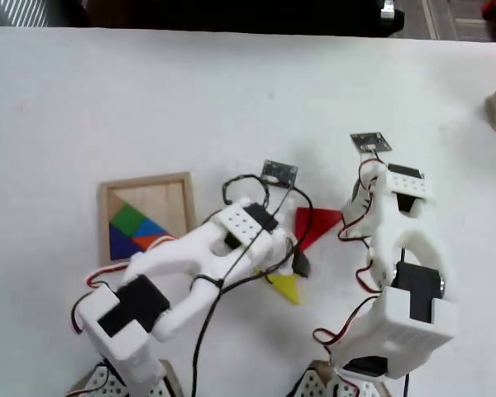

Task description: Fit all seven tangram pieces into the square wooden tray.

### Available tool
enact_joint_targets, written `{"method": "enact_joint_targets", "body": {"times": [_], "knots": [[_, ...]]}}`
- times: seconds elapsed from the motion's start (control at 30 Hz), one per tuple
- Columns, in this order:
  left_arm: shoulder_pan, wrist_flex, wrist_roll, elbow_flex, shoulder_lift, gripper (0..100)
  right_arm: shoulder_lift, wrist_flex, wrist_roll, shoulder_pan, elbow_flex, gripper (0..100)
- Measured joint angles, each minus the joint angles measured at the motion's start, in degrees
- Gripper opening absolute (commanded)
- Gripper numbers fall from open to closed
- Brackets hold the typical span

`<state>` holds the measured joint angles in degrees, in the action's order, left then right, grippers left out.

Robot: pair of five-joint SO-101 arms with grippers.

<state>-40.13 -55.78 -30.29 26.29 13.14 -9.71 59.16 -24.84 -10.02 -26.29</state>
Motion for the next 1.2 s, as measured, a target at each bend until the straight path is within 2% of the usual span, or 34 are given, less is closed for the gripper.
{"method": "enact_joint_targets", "body": {"times": [0.3,0.5,0.57,0.83,1.2], "knots": [[-0.97,-0.62,-1.32,0.18,0.00,41,0.00,0.00,0.00,0.00,0.00,1.8],[-0.97,-0.62,-1.41,0.18,0.00,21,0.00,0.00,0.00,0.00,0.00,1.8],[-0.97,-0.62,-0.53,0.18,0.00,18,0.00,0.00,0.00,0.00,0.00,1.8],[-2.11,-0.79,2.55,0.00,-0.88,27,0.00,0.00,0.00,0.00,0.00,1.8],[-1.67,-4.66,2.90,0.09,-0.53,27,0.00,0.00,0.00,0.00,0.00,1.8]]}}
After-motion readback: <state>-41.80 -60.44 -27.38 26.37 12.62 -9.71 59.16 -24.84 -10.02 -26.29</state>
